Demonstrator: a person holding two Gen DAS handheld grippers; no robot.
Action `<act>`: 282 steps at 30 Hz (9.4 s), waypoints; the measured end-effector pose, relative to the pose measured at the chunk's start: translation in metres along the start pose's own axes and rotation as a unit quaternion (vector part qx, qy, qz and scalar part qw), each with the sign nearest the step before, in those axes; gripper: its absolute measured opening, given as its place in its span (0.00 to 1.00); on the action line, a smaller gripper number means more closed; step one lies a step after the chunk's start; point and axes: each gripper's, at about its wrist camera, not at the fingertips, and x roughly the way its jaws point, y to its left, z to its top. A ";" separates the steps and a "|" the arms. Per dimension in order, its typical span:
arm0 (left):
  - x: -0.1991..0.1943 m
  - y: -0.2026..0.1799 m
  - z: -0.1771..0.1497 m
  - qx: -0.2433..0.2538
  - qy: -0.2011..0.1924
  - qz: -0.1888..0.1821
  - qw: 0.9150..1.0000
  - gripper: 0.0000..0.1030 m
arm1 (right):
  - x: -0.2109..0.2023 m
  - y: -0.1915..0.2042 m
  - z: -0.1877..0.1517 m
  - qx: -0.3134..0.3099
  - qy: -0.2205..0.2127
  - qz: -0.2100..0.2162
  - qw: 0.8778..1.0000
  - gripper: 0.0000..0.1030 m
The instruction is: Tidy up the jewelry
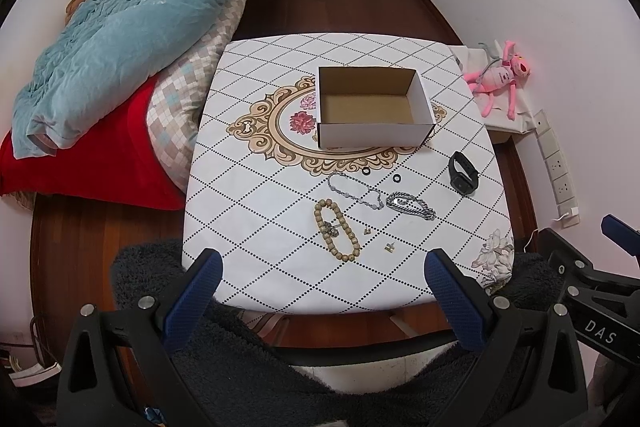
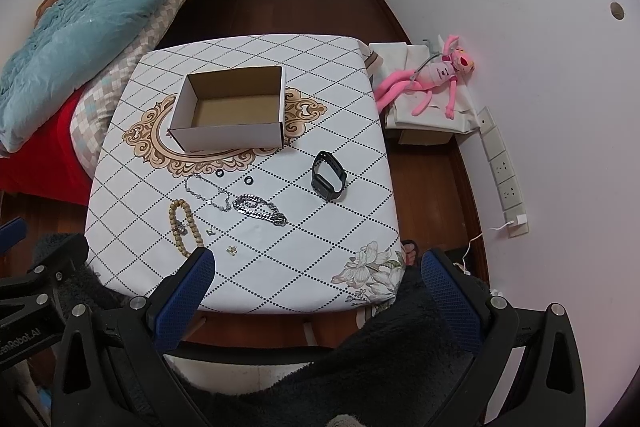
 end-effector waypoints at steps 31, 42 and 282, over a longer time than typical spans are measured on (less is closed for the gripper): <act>-0.010 0.001 0.004 0.001 -0.005 -0.005 1.000 1.00 | -0.004 -0.003 0.001 0.001 -0.005 -0.001 1.000 1.00; -0.007 -0.002 0.004 0.002 -0.002 -0.007 1.000 1.00 | -0.005 -0.004 0.002 0.002 -0.005 -0.001 1.000 1.00; 0.050 0.012 0.062 -0.025 -0.110 0.041 0.993 1.00 | 0.044 -0.001 0.080 0.032 -0.112 0.071 0.991 1.00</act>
